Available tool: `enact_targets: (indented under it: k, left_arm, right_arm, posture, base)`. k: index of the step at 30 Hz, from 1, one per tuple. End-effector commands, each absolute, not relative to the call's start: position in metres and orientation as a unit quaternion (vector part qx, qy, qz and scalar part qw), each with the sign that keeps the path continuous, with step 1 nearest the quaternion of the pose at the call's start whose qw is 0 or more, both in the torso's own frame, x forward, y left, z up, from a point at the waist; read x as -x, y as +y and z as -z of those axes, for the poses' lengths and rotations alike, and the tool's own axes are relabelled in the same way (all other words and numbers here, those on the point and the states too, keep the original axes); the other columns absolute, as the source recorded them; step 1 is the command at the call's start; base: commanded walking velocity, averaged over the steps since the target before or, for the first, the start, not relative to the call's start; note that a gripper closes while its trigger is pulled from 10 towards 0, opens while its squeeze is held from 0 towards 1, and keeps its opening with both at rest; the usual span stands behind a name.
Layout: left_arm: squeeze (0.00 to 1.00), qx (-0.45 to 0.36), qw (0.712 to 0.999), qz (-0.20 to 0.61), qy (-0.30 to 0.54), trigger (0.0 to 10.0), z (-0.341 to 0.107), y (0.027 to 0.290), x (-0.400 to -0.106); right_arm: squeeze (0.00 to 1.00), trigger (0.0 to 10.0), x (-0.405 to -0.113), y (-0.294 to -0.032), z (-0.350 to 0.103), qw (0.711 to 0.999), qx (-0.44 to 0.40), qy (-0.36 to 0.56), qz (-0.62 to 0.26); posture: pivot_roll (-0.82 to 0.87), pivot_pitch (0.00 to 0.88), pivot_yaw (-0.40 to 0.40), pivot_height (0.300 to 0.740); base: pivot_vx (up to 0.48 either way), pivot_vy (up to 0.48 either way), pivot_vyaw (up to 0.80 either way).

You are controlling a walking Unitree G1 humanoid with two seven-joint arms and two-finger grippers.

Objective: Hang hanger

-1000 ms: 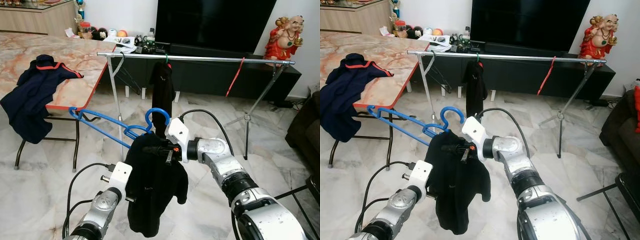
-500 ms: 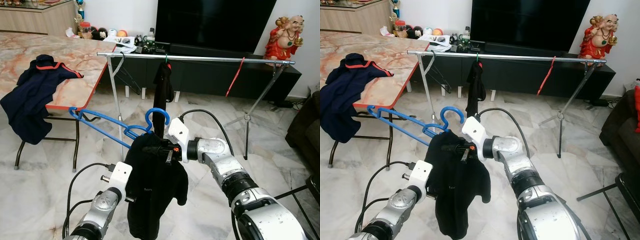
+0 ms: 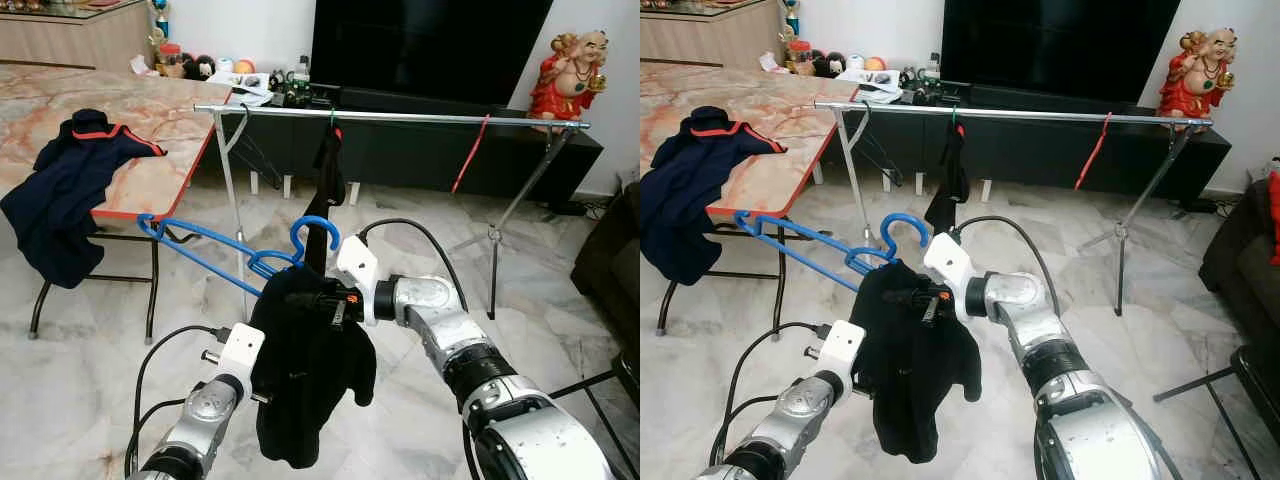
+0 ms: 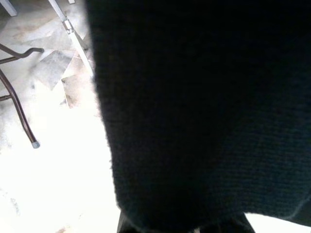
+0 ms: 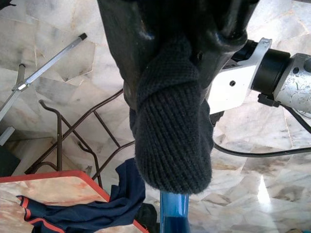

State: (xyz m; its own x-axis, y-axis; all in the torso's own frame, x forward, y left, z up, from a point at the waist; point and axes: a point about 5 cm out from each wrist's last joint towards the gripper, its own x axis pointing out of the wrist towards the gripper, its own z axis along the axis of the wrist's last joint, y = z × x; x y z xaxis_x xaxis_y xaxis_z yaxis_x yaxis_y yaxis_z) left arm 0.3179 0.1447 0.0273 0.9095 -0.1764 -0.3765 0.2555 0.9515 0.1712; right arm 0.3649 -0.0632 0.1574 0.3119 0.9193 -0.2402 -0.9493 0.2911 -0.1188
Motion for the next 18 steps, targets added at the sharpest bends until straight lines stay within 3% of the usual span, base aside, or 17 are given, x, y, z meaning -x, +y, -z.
enact_targets:
  k: [1, 5, 6, 7, 18]
  left_arm:
    - [0.00, -0.108, 0.971, 0.113, 0.181, 0.0, -0.028, 0.143, -0.320]
    - [0.00, -0.112, 0.970, 0.110, 0.187, 0.0, -0.026, 0.145, -0.319]
    - [0.00, -0.112, 0.969, 0.118, 0.186, 0.0, -0.026, 0.144, -0.317]
    - [0.00, -0.112, 0.969, 0.121, 0.185, 0.0, -0.026, 0.144, -0.317]
    - [0.00, -0.115, 0.964, 0.152, 0.187, 0.0, -0.024, 0.143, -0.314]
  right_arm:
    - [0.00, 0.0, -0.370, -0.061, -0.178, 0.805, 0.117, 0.026, -0.581]
    - [0.00, 0.0, -0.370, -0.072, -0.169, 0.814, 0.121, 0.042, -0.566]
    - [0.00, 0.0, -0.367, -0.092, -0.143, 0.839, 0.110, 0.084, -0.527]
    - [0.00, 0.0, -0.366, -0.097, -0.136, 0.845, 0.106, 0.095, -0.516]
    - [0.00, 0.0, -0.360, -0.112, -0.107, 0.873, 0.082, 0.148, -0.458]
  posture:
    - [0.14, 0.000, -0.108, 0.740]
    - [0.14, 0.000, -0.107, 0.740]
    - [0.14, 0.000, -0.102, 0.740]
    - [0.14, 0.000, -0.102, 0.740]
    - [0.14, 0.000, -0.100, 0.740]
  base:
    - [0.000, 0.000, 0.00]
    - [0.000, 0.000, 0.00]
    - [0.000, 0.000, 0.00]
    - [0.000, 0.000, 0.00]
    - [0.000, 0.000, 0.00]
